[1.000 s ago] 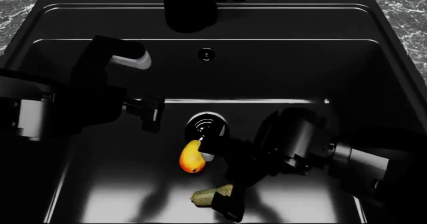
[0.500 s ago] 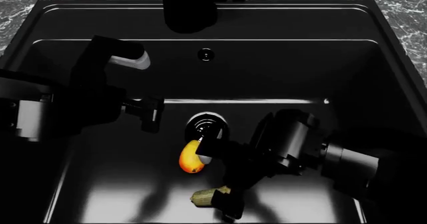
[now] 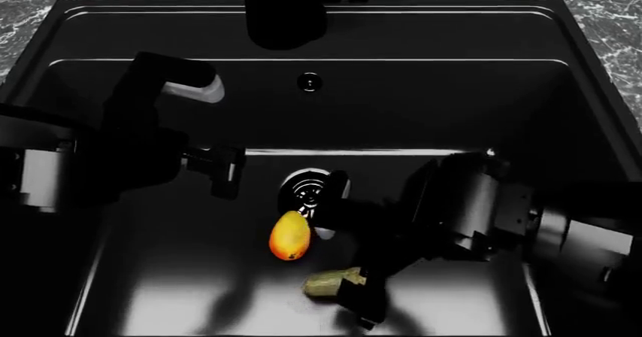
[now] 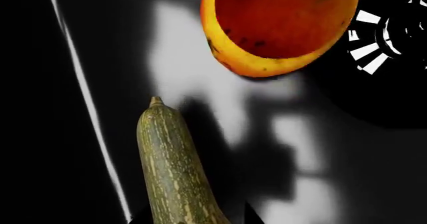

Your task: Pick up the fruits and vegetables and place them in the sink. Turn on the sink faucet to wash them. Then turn the sink off and put them in the tray.

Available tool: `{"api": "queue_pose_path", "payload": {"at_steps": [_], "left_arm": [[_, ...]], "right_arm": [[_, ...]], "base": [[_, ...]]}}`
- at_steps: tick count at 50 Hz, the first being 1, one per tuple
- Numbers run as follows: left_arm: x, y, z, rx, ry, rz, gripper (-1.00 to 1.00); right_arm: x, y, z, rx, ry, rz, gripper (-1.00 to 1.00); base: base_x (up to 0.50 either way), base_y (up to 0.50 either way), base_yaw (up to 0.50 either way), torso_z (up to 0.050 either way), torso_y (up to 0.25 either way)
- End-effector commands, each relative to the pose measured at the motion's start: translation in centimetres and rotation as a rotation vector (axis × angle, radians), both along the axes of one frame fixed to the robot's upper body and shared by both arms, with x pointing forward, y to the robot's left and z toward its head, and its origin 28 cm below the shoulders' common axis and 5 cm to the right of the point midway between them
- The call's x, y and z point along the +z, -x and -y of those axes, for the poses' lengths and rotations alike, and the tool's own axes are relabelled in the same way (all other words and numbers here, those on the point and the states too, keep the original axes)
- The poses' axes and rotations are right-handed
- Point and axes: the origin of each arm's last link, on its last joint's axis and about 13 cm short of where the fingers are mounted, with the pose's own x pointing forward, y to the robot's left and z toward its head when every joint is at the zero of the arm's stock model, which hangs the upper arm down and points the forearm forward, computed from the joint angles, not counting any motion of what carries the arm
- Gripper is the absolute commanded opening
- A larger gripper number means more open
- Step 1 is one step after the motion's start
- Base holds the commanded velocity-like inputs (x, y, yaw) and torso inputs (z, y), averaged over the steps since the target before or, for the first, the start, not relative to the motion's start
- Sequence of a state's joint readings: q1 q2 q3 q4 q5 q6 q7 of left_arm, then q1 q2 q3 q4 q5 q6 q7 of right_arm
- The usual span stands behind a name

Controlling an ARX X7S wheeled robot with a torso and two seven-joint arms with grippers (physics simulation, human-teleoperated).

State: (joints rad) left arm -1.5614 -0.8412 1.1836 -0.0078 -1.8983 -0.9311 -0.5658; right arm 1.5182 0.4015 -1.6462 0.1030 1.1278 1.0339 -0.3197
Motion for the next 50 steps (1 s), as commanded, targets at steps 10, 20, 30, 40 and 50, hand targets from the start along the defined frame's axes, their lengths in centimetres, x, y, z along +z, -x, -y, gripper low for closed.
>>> {"api": "queue_pose_path", "payload": {"at_steps": [10,20,30,40,50], "left_arm": [[0.1,0.2,0.7,-0.018,-0.025,-0.008,1.0],[-0.5,1.0,2.4,-0.037,-0.05,-0.082,1.0],[-0.9,0.7,3.9,-0.009,-0.049,-0.123,1.0],[-1.3,0.7,5.5,0.01,-0.051,-0.147,1.0],[-2.8,1.0,6.4,0.014,-0.075,-0.185,1.0]], "right_arm": [[7.2,2.0,2.7,-0.039,-0.013,0.127,-1.0],[10.8,1.6,4.2,-0.162,-0.059,0.269,-1.0],[12.3,0.6,4.8,-0.339,-0.063,0.382,-1.0],[13.1,0.1,5.0,-0.441,-0.063,0.435,-1.0],[13.0,0.2,5.0,-0.446,-0.06,0.442,-1.0]], "base": [[0.0,0.0,0.0,0.0,0.0],[0.0,0.0,0.0,0.0,0.0],[0.0,0.0,0.0,0.0,0.0],[0.0,0.0,0.0,0.0,0.0],[0.0,0.0,0.0,0.0,0.0]]}}
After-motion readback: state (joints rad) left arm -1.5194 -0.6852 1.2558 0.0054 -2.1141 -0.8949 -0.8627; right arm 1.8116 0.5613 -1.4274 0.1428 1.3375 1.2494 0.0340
